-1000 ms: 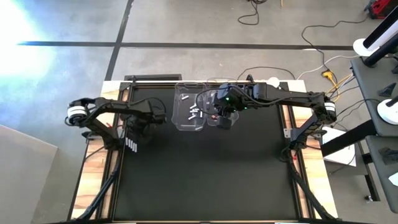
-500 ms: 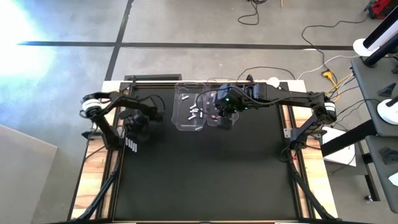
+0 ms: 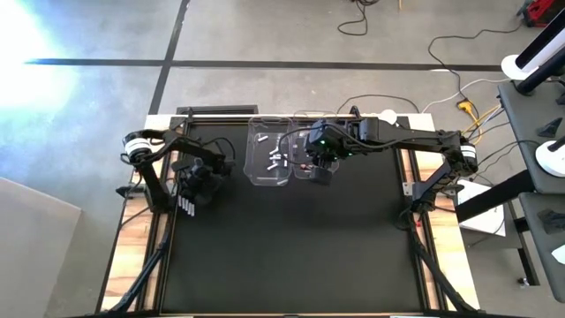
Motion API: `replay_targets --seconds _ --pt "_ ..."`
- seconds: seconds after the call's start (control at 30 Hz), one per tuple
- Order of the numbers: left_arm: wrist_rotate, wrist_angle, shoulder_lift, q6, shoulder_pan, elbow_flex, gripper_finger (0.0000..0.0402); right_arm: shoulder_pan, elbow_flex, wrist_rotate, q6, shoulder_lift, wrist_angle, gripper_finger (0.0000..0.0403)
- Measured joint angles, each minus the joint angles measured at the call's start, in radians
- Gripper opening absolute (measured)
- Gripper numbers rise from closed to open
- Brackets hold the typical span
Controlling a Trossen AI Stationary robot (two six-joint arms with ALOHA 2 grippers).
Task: Sort batteries
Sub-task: Adjust the batteries
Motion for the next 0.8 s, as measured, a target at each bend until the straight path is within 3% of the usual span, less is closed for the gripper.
replay_targets --seconds 0.27,0.57,0.8 --pt "0.091 -0.017 0.000 0.045 0.000 -0.003 0.0000 -0.002 0.000 0.000 -0.028 0.000 0.003 0.0070" --pt "0.086 -0.023 -0.018 0.025 0.000 0.027 0.0000 -0.002 0.000 0.000 -0.030 0.000 0.002 0.0084" --pt "0.012 -0.039 -0.006 0.035 0.011 0.036 0.0000 -0.002 0.000 0.001 -0.036 0.000 0.002 0.0074"
